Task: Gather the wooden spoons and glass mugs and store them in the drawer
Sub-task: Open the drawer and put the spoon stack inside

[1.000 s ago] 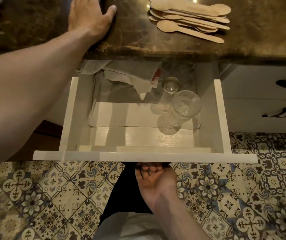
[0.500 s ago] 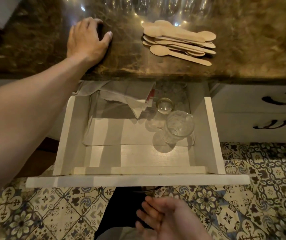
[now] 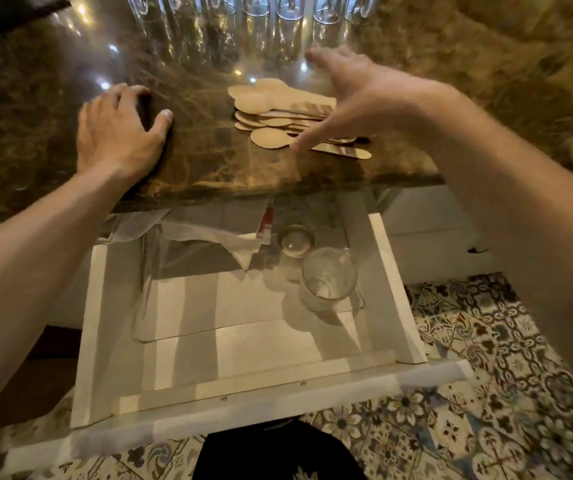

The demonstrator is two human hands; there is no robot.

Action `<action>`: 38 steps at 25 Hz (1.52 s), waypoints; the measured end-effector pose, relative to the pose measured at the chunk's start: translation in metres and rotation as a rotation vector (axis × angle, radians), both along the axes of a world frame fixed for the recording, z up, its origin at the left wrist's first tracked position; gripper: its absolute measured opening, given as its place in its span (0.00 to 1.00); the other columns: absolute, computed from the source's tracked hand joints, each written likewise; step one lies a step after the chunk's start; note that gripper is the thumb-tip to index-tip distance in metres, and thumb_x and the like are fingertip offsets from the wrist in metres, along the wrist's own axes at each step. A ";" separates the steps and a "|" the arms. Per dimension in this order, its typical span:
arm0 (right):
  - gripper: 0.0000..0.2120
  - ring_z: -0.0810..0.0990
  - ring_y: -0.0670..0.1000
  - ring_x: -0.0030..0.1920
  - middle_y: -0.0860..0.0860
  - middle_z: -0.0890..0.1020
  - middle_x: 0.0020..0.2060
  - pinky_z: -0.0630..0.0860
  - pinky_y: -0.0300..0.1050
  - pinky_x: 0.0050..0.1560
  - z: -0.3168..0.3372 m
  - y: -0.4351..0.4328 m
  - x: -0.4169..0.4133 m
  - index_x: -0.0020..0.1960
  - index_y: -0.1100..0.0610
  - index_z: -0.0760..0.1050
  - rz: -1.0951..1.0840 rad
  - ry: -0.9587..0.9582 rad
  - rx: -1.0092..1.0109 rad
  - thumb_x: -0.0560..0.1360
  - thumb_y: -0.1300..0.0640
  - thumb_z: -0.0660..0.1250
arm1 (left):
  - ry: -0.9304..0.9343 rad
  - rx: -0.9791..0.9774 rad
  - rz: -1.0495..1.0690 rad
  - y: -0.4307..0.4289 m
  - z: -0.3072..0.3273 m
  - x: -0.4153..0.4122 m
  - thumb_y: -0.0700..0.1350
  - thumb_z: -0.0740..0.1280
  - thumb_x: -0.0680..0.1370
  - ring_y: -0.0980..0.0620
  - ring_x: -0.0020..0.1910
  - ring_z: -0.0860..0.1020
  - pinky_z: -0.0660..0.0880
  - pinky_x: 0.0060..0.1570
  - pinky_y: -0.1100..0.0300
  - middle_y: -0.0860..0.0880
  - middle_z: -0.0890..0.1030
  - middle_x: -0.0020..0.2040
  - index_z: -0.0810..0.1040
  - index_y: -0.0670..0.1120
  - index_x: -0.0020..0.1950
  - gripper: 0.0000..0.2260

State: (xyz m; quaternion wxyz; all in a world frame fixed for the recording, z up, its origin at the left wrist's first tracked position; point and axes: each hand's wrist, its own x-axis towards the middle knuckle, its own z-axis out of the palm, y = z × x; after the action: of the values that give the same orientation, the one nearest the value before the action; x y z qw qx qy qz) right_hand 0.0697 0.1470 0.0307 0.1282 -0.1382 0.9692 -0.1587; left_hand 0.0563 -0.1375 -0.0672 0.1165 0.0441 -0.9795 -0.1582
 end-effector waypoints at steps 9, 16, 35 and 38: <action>0.46 0.71 0.56 0.60 0.52 0.71 0.66 0.72 0.56 0.61 -0.029 -0.012 -0.057 0.70 0.51 0.65 -0.025 -0.129 0.250 0.57 0.37 0.77 | -0.005 0.032 0.029 0.000 0.001 -0.002 0.60 0.58 0.77 0.44 0.70 0.63 0.57 0.72 0.48 0.44 0.68 0.71 0.67 0.49 0.69 0.24; 0.18 0.77 0.56 0.48 0.49 0.79 0.46 0.76 0.55 0.53 -0.034 -0.021 -0.053 0.55 0.53 0.77 -0.030 -0.134 0.239 0.68 0.46 0.72 | 0.001 0.053 0.030 -0.003 -0.002 -0.002 0.61 0.58 0.76 0.43 0.70 0.63 0.58 0.71 0.48 0.44 0.68 0.70 0.67 0.50 0.69 0.25; 0.11 0.74 0.38 0.39 0.40 0.73 0.39 0.73 0.28 0.42 -0.020 -0.052 0.049 0.55 0.58 0.74 -0.076 0.321 -0.554 0.78 0.51 0.63 | 0.013 0.071 -0.009 -0.007 -0.008 0.003 0.63 0.57 0.76 0.44 0.68 0.64 0.63 0.67 0.51 0.45 0.68 0.69 0.65 0.50 0.69 0.26; 0.07 0.77 0.40 0.34 0.42 0.75 0.34 0.75 0.33 0.38 -0.044 -0.058 0.095 0.43 0.55 0.73 -0.072 0.263 -0.847 0.74 0.53 0.69 | 0.004 0.090 -0.005 -0.008 -0.010 0.003 0.63 0.57 0.75 0.45 0.68 0.65 0.63 0.67 0.50 0.45 0.68 0.69 0.66 0.51 0.69 0.26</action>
State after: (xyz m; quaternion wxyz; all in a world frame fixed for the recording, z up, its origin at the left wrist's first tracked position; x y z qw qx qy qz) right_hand 0.1649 0.0888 -0.0130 -0.0695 -0.1639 0.8308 -0.5273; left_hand 0.0598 -0.1450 -0.0768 0.1162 0.0468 -0.9713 -0.2024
